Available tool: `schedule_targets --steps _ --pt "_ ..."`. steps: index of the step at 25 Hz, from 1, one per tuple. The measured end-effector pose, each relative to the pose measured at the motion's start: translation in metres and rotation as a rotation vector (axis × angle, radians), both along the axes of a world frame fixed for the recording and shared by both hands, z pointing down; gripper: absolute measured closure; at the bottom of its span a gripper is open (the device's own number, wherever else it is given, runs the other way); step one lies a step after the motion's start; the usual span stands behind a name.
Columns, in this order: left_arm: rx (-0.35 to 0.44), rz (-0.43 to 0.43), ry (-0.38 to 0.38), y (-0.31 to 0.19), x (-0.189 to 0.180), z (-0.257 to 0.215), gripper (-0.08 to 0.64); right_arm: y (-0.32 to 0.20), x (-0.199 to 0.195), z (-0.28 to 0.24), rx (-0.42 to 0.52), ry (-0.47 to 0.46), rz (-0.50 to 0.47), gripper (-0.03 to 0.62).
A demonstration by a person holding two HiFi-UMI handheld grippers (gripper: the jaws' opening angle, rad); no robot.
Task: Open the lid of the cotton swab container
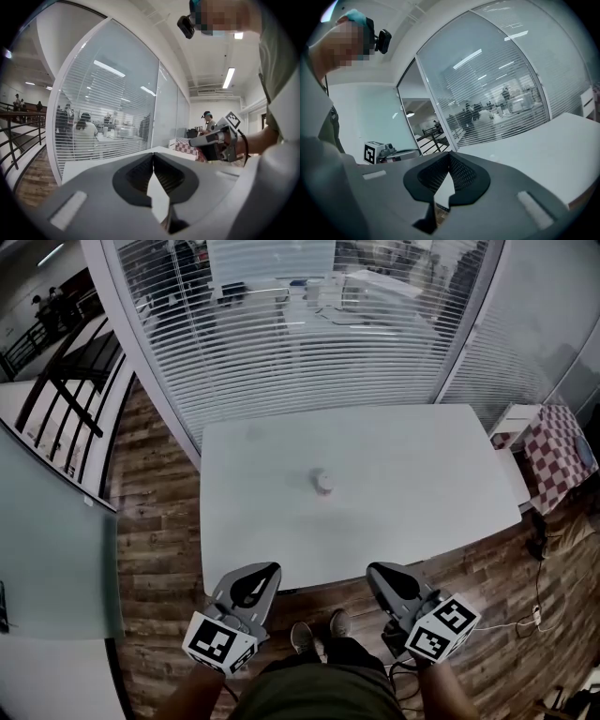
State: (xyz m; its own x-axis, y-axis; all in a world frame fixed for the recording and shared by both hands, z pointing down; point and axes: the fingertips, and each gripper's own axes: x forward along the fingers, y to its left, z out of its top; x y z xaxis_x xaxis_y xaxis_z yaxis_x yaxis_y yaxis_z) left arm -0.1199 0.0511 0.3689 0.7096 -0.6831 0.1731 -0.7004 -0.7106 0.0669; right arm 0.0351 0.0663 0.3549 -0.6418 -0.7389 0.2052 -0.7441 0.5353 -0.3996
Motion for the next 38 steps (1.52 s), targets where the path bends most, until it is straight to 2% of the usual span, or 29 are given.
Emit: schedule_targets --steps 9,20,23,26,32,35,38 --pt "-0.021 -0.022 -0.021 -0.032 0.01 0.013 0.551 -0.038 0.007 0.008 -0.013 -0.011 -0.037 0.583" --pt "-0.075 -0.083 -0.06 -0.105 0.039 0.044 0.537 -0.117 0.027 0.024 -0.048 -0.018 -0.138 0.583" --pt "-0.101 -0.098 -0.056 -0.122 0.049 0.059 0.519 -0.138 0.035 0.03 -0.059 -0.021 -0.167 0.583" --pt "-0.144 -0.112 -0.095 -0.137 0.059 0.074 0.495 -0.157 0.043 0.036 -0.067 -0.026 -0.194 0.583" --pt "-0.176 -0.141 -0.125 -0.163 0.074 0.107 0.456 -0.188 0.055 0.046 -0.076 -0.029 -0.255 0.582" --pt "-0.195 -0.136 -0.154 -0.174 0.079 0.128 0.436 -0.201 0.058 0.052 -0.077 -0.035 -0.277 0.581" --pt "-0.204 -0.119 -0.15 -0.186 0.09 0.145 0.408 -0.21 0.06 0.062 -0.086 -0.031 -0.29 0.581"
